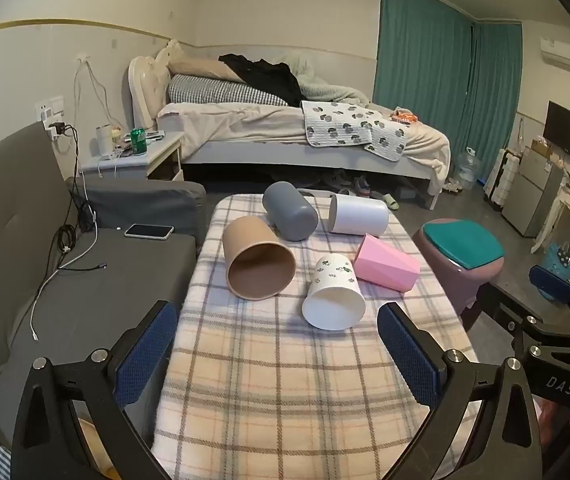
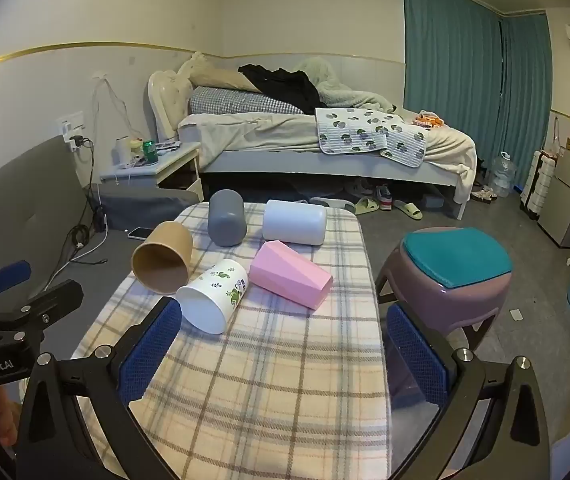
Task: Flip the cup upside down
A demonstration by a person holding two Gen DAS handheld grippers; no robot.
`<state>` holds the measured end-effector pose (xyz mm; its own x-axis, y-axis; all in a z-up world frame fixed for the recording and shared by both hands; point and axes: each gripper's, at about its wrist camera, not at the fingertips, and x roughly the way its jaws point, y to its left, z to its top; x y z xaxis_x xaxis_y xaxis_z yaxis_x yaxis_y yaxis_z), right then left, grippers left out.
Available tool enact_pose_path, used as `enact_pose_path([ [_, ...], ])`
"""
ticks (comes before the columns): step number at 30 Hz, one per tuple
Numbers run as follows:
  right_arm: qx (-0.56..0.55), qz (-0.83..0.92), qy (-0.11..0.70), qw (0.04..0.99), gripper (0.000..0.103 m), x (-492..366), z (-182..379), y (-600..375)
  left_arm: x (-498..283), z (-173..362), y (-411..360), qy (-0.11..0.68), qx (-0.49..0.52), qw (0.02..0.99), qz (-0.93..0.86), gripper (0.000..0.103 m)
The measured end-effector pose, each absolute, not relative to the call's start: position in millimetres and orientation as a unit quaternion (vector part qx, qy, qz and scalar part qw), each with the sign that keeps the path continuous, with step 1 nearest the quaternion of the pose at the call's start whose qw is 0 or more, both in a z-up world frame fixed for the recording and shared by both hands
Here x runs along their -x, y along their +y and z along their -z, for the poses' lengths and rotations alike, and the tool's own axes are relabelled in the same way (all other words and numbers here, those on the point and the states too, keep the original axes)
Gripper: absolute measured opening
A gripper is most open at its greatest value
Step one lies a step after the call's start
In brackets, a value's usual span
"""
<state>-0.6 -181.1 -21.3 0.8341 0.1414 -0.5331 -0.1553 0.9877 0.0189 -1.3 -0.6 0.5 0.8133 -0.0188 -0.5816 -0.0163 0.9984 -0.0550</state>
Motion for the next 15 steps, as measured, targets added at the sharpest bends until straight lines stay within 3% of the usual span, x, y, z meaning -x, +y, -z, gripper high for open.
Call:
enact_pose_path([
  [15,0.019,-0.077,0.284,0.955,0.103,0.0,26.0,-182.8,-0.3,-0.1,-0.2,0.312,0.03,0.95,-0.004,0.103],
])
